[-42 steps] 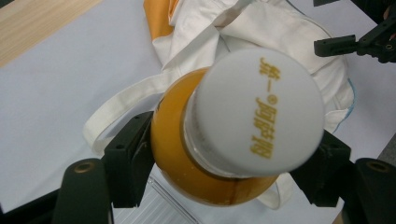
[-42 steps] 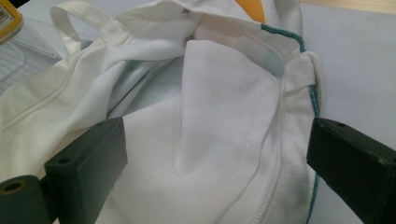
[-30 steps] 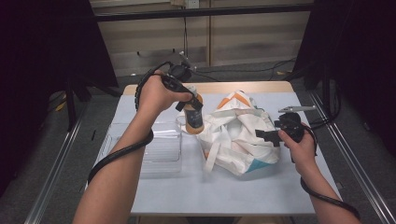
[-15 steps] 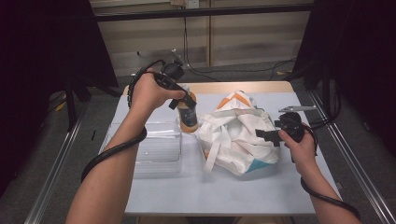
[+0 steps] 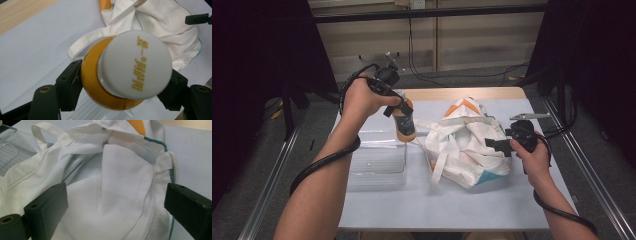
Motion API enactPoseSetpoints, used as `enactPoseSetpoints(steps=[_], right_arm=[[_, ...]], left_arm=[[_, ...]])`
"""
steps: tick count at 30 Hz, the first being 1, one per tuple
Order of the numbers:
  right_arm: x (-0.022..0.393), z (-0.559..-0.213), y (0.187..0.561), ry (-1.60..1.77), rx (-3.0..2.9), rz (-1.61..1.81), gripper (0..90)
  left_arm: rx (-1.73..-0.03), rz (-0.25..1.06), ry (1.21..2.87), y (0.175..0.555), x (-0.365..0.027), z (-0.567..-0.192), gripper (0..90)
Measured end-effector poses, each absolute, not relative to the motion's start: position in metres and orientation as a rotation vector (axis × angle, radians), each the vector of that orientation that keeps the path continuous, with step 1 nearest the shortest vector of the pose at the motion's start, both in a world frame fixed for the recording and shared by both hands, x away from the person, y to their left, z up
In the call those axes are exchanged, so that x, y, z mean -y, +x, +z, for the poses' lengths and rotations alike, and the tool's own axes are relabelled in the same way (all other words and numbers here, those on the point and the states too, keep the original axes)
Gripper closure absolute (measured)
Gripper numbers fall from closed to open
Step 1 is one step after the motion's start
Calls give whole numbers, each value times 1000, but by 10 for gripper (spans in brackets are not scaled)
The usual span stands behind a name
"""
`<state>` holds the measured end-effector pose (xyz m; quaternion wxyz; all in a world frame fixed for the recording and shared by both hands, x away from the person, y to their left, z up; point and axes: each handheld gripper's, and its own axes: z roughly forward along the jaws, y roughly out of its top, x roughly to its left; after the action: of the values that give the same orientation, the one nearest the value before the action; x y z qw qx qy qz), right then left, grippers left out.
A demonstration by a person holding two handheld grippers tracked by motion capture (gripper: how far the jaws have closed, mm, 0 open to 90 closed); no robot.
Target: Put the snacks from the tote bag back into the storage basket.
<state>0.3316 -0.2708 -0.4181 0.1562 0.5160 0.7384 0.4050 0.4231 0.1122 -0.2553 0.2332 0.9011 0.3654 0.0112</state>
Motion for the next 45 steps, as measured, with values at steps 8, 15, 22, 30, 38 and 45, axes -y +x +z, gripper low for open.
enactPoseSetpoints(steps=[8, 15, 22, 30, 38, 45], right_arm=[[270, -419, 332, 1481, -2117, 1158, 49], [270, -418, 332, 1480, -2118, 1158, 49], [269, -418, 332, 1479, -2117, 1158, 49], [268, -418, 332, 1473, -2124, 1163, 49], [268, -418, 332, 1476, -2124, 1162, 49], [267, -418, 332, 1472, -2126, 1164, 49]], left_arm=[[-1048, 46, 2434, 422, -121, -258, 302], [-1046, 48, 2467, 422, -129, -259, 302], [-1065, 54, 2450, 422, -136, -263, 302], [-1083, 51, 2448, 422, -141, -268, 301], [-1096, 52, 2450, 422, -146, -275, 302], [-1078, 42, 2488, 423, -150, -281, 302]])
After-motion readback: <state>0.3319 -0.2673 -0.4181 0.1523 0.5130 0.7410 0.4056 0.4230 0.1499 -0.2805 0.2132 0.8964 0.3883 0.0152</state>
